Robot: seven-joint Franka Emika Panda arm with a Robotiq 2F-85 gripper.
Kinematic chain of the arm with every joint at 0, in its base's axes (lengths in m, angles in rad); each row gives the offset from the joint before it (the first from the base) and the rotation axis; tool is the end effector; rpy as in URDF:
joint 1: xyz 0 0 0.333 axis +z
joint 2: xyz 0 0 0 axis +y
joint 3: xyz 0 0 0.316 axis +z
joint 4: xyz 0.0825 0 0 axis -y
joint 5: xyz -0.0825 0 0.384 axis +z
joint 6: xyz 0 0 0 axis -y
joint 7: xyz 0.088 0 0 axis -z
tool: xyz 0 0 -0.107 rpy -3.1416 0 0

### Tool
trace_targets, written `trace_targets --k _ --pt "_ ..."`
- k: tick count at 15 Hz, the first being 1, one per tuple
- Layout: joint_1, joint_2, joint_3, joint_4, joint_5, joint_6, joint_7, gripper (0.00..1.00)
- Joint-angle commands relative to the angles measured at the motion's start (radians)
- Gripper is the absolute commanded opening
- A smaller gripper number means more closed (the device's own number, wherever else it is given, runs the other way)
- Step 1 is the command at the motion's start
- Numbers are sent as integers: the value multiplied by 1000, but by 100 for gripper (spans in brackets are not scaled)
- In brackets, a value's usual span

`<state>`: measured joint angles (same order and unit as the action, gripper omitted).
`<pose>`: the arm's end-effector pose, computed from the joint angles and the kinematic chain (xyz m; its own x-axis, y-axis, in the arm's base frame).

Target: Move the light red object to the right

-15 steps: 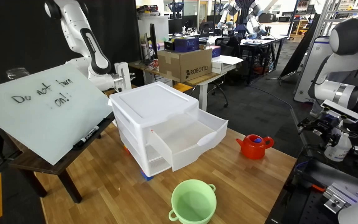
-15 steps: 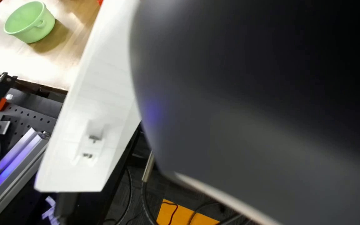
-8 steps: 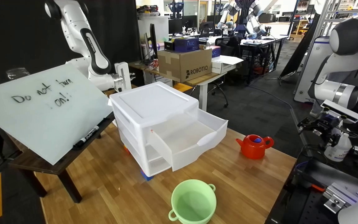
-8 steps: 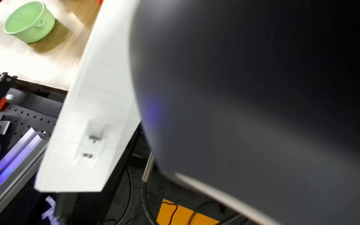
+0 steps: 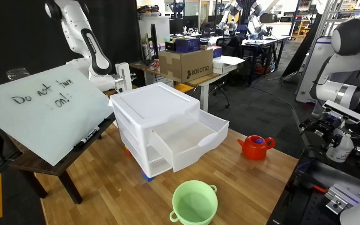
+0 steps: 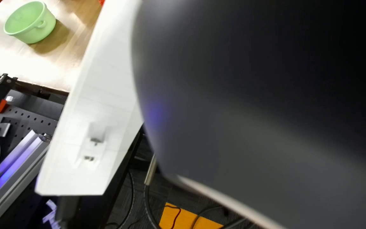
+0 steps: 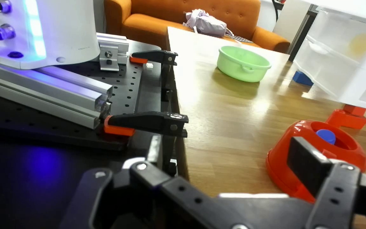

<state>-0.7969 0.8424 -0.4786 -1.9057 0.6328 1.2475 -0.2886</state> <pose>0.1853 -0.4117 0.0874 0.2236 -0.2575 -0.9401 -0.9687 0.0480 -0.2435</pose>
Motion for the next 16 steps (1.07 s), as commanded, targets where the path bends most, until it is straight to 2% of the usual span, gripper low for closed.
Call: trace_targets --k 1,9,16 --pt "-42 -15 44 -1 -21 16 22 100" --pt "-42 -15 44 -1 -21 17 22 100" --pt "-20 -27 70 -6 -39 34 65 100"
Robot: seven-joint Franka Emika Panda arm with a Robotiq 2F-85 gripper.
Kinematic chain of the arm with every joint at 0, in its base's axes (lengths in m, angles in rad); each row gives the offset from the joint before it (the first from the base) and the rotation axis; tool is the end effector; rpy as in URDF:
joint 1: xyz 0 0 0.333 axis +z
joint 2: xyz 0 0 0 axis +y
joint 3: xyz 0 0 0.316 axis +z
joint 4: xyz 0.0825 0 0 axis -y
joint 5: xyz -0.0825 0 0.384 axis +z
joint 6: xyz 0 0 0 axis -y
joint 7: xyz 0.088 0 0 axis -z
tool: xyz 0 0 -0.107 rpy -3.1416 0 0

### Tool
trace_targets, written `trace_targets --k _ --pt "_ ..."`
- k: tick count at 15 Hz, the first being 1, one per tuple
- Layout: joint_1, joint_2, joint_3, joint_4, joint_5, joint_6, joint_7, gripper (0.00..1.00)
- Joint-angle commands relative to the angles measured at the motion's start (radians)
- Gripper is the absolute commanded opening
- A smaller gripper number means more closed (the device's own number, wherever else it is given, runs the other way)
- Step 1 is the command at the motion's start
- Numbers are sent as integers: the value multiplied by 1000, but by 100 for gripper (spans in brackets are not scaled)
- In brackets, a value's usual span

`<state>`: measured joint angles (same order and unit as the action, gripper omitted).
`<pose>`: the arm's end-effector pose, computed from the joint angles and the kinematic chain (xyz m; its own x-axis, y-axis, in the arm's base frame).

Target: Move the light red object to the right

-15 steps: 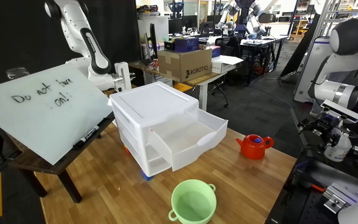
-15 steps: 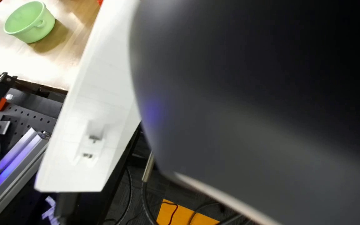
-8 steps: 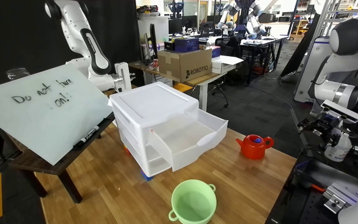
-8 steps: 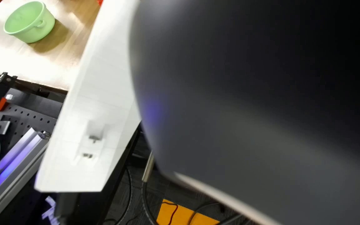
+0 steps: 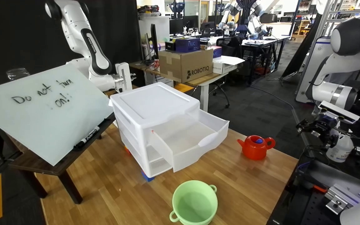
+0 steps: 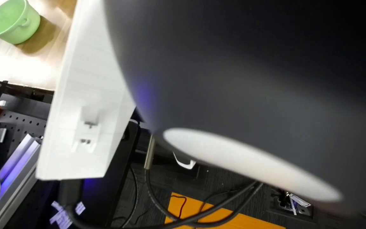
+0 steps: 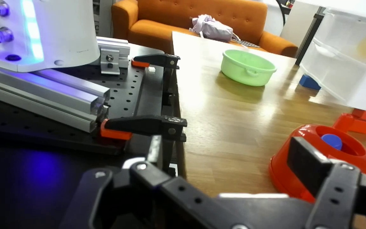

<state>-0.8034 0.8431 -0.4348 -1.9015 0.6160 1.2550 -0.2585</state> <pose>0.1989 -0.4036 0.0824 0.2182 -0.2352 -0.9471 -0.9731 0.0212 -0.2294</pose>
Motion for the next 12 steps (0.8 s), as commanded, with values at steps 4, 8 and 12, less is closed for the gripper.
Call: trace_targets --k 4,8,12 --pt "0 -27 40 -7 -26 35 63 100" --pt "28 -31 47 -21 -19 71 102 100" --pt "66 -39 52 -31 -9 129 157 100"
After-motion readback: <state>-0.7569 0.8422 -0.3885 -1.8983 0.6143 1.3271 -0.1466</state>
